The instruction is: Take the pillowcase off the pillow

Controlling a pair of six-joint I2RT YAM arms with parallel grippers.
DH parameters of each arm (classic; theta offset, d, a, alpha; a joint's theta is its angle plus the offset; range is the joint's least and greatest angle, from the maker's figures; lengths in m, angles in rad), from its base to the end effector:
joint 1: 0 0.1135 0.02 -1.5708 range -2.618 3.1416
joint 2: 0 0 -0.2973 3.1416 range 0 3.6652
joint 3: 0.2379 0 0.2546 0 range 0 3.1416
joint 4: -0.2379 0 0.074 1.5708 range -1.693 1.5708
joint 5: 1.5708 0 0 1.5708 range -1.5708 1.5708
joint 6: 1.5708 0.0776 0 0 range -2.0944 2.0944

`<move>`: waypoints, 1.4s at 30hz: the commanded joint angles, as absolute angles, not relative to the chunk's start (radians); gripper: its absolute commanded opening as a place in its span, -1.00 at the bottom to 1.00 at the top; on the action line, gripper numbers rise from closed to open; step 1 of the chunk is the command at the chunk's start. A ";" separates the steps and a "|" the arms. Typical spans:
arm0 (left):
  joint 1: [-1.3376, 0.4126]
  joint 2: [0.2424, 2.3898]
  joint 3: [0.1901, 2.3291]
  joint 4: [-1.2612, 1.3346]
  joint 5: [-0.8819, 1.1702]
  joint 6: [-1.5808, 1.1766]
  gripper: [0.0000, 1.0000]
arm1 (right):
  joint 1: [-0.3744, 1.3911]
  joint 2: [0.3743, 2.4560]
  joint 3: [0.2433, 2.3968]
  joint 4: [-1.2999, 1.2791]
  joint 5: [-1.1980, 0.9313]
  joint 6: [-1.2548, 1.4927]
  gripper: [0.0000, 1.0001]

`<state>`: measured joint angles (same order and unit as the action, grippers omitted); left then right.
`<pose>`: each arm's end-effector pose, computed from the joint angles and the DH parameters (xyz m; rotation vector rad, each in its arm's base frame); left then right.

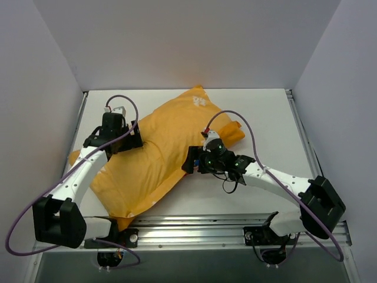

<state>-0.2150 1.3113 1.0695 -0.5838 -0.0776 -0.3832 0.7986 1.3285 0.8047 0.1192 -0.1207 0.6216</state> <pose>0.2953 -0.0583 0.2886 -0.2380 2.3897 -0.1875 0.2248 0.2442 0.2709 -0.2720 2.1080 1.0105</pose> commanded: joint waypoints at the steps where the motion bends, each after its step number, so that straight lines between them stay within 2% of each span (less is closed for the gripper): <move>1: -0.218 1.266 1.013 -0.540 0.056 -0.451 0.88 | 0.759 1.389 0.813 0.342 -0.167 0.706 0.68; 3: -0.227 1.232 0.962 -0.502 0.163 -0.475 0.88 | 0.680 1.439 0.831 0.383 -0.173 0.701 0.68; 7: -0.294 1.123 0.846 -0.495 0.236 -0.557 0.88 | 0.543 1.622 0.938 0.443 -0.268 0.660 0.65; 8: -0.313 1.062 0.825 -0.495 0.241 -0.575 0.88 | 0.534 1.659 1.044 0.383 -0.267 0.632 0.65; 14: -0.364 0.869 0.788 -0.558 0.209 -0.633 0.88 | 0.517 1.856 1.340 0.253 -0.295 0.503 0.64; 18: -0.397 0.833 0.820 -0.529 0.273 -0.641 0.88 | 0.497 1.936 1.573 0.114 -0.220 0.413 0.66; 20: -0.437 0.828 0.847 -0.557 0.247 -0.597 0.88 | 0.489 1.933 1.618 0.029 -0.204 0.364 0.67; 25: -0.460 0.808 0.885 -0.624 0.172 -0.517 0.88 | 0.500 1.740 1.525 -0.064 -0.134 0.341 0.69; 29: -0.465 0.825 0.813 -0.565 0.156 -0.540 0.88 | 0.573 1.531 1.311 -0.112 0.041 0.362 0.70; 31: -0.469 0.847 0.764 -0.494 0.166 -0.572 0.88 | 0.670 1.427 1.254 -0.152 0.153 0.402 0.68; 37: -0.500 0.940 0.729 -0.367 0.140 -0.636 0.89 | 0.926 1.244 1.099 -0.229 0.301 0.663 0.56; 42: -0.525 0.968 0.730 -0.318 0.121 -0.663 0.95 | 1.116 1.219 1.043 -0.224 0.400 0.807 0.50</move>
<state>-0.5095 0.9527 0.7250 -0.4168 0.1421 -0.6300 1.0313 1.2198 1.0645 -0.1909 0.2546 0.6582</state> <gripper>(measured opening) 0.965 0.759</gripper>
